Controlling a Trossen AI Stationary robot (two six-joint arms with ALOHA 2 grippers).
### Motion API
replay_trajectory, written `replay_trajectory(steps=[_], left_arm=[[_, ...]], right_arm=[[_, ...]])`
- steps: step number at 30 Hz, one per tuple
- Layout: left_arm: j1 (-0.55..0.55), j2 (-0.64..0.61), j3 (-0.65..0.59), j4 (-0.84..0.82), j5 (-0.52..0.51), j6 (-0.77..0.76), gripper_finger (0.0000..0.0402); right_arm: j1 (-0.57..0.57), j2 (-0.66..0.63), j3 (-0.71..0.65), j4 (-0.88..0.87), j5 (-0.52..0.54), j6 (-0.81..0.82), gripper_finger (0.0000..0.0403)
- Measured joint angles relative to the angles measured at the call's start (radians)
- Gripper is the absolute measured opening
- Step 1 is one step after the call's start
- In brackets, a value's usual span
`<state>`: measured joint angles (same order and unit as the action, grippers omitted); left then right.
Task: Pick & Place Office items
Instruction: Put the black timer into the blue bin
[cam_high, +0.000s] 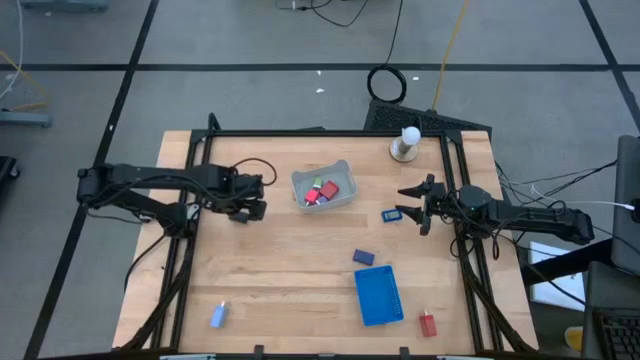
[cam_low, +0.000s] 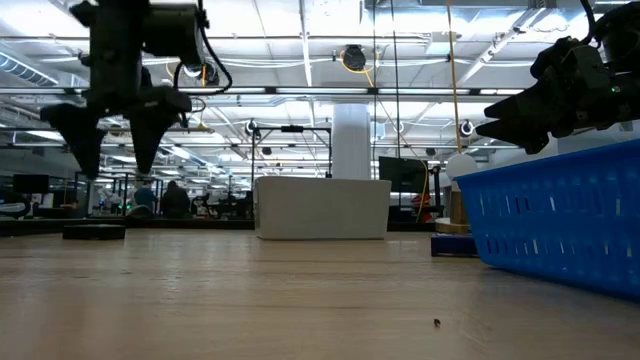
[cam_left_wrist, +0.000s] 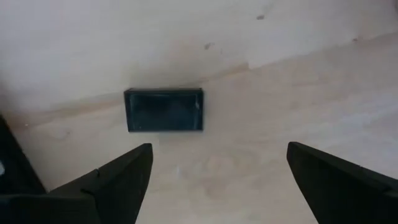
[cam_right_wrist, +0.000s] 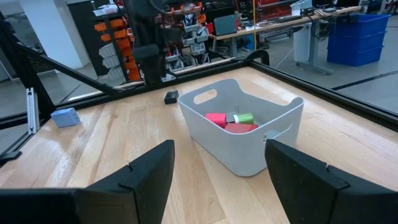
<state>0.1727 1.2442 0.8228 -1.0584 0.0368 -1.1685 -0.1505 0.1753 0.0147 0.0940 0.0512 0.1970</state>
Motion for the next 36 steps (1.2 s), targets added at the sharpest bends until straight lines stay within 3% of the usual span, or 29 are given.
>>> replay_trajectory(steps=[18, 36], left_arm=[[0.132, -0.024, -0.186, 0.14, 0.04, 0.177, 0.037], [0.177, -0.024, -0.204, 0.142, -0.012, 0.228, 0.0397]], right_arm=[[0.0, 0.0, 0.0, 0.0, 0.0, 0.0, 0.0242], [0.0, 0.0, 0.0, 0.0, 0.0, 0.0, 0.0242]])
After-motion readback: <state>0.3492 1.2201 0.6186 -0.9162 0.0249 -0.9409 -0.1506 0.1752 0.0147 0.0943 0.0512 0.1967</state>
